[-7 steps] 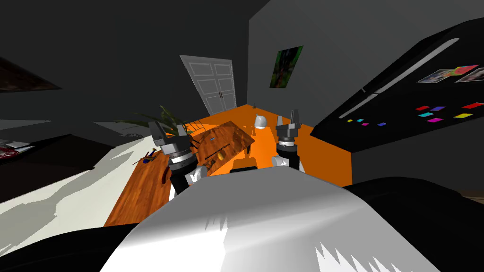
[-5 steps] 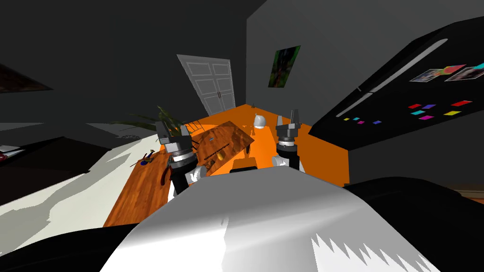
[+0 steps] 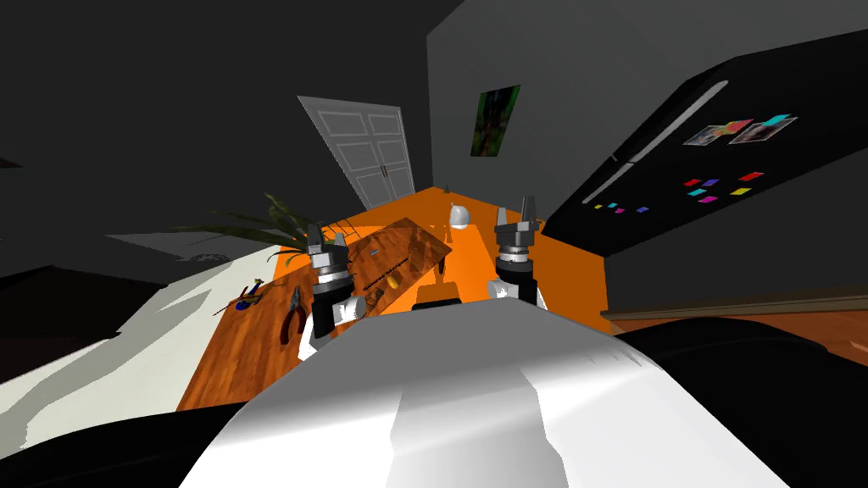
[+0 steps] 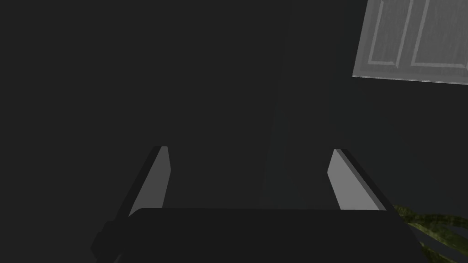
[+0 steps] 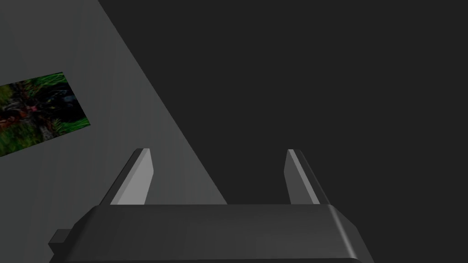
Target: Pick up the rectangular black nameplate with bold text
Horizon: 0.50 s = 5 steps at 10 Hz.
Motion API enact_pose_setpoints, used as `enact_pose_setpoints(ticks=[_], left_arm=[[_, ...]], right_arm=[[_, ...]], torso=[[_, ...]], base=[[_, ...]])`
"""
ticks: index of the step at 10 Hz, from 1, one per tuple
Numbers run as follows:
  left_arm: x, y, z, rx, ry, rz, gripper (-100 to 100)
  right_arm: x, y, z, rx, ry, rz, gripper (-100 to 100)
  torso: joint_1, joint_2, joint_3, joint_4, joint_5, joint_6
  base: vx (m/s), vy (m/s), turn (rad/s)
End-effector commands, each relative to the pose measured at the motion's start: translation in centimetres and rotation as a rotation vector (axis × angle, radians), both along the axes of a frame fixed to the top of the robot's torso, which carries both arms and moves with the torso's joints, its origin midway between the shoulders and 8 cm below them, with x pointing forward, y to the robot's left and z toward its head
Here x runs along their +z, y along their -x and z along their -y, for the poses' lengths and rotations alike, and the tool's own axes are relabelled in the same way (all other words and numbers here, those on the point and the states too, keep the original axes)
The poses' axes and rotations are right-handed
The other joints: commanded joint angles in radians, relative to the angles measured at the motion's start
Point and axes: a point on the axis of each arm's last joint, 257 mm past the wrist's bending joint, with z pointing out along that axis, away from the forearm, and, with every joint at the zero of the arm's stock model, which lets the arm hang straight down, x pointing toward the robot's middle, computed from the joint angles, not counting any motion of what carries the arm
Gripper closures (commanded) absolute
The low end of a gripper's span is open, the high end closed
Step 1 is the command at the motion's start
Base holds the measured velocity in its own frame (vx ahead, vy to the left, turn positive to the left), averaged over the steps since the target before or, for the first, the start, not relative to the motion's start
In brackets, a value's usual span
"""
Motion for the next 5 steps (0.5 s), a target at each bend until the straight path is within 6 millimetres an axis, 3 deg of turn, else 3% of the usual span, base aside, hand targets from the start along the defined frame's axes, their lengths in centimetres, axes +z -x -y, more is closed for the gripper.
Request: enact_pose_setpoints(ticks=[1, 4, 5], left_arm=[[-0.7, -0.7, -0.5, 0.009, 0.004, -0.030, -100], [-4.6, -3.3, -4.2, 0.063, 0.029, -0.154, -100], [-5.8, -3.7, -4.6, 0.070, 0.036, -0.184, -100]], right_arm=[[0.0, 0.0, 0.0, 0.000, 0.000, 0.000, 0], [0.0, 0.0, 0.0, 0.000, 0.000, 0.000, 0], [0.0, 0.0, 0.0, 0.000, 0.000, 0.000, 0]], torso=[[0.000, 0.000, 0.000, 0.000, 0.000, 0.000], [-0.001, -0.001, 0.000, 0.000, 0.000, 0.000], [0.000, 0.000, 0.000, 0.000, 0.000, 0.000]], base=[[-0.029, 0.030, -0.059], [-0.038, 0.034, -0.191], [-0.036, 0.034, -0.084]])
